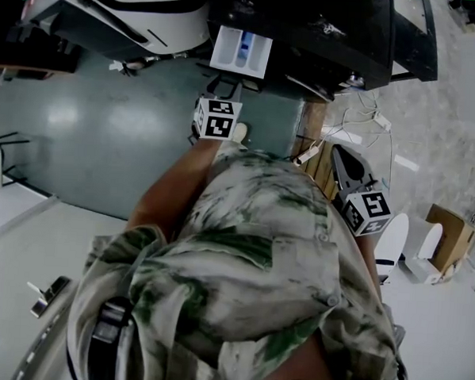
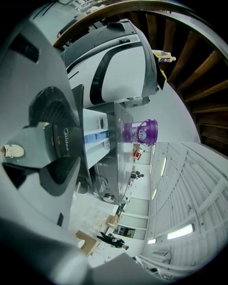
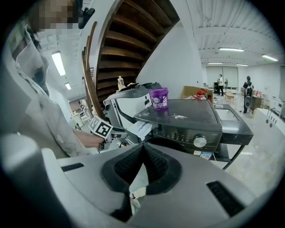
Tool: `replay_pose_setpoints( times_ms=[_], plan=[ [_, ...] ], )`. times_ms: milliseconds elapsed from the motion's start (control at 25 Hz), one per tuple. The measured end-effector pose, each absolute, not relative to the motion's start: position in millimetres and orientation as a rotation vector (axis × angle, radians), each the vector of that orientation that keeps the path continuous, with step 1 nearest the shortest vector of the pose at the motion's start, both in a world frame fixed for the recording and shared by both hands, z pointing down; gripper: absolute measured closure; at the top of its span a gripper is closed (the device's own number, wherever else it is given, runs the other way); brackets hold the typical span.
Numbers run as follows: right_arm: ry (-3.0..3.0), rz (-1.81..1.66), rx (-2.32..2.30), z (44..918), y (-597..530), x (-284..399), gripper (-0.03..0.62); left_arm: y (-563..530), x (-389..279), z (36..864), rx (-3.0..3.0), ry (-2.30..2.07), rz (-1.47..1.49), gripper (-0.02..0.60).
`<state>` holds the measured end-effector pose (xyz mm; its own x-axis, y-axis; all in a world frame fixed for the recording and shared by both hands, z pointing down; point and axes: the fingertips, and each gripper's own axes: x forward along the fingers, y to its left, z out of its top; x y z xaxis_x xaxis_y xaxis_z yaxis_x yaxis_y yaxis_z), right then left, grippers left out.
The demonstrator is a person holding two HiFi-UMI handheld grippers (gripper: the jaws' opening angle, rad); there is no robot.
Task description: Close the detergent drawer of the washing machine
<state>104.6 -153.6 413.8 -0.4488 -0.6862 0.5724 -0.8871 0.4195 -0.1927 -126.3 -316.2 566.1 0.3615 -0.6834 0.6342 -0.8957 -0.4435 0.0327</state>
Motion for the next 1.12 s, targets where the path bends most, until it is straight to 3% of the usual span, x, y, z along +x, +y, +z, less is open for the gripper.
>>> replay_pose_setpoints(
  times_ms=[1120],
  plan=[
    [-2.247, 0.685, 1.400, 413.4, -163.7, 106.1, 0.572, -332.1, -127.4, 570.2, 2.220, -1.418, 0.800, 0.368]
  ],
)
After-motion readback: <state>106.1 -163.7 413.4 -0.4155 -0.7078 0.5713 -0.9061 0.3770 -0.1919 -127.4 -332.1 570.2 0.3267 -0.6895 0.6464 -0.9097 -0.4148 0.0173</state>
